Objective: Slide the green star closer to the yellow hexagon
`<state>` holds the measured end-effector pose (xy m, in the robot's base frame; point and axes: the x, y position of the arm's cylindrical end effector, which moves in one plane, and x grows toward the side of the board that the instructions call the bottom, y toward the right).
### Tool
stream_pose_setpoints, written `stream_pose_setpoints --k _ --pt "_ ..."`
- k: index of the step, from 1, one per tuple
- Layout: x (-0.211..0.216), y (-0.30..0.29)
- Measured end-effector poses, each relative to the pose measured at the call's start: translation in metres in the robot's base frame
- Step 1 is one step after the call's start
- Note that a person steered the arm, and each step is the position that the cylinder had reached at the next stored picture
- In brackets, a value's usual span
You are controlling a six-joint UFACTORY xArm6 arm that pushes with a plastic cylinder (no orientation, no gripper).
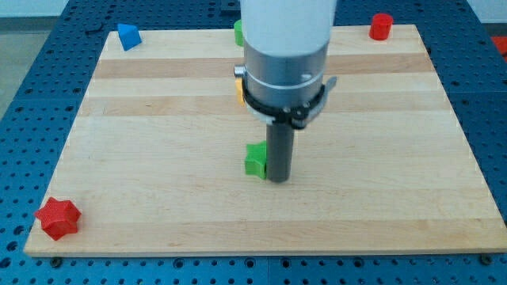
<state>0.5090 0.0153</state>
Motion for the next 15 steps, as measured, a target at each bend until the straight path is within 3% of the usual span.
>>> stream_pose_setpoints --k 1,5,8,11,15 --pt "-0.019 -0.002" --pt "0.011 -0.016" --pt "-0.018 -0.034" --pt "-0.015 -0.111" --pt "-0.019 -0.107"
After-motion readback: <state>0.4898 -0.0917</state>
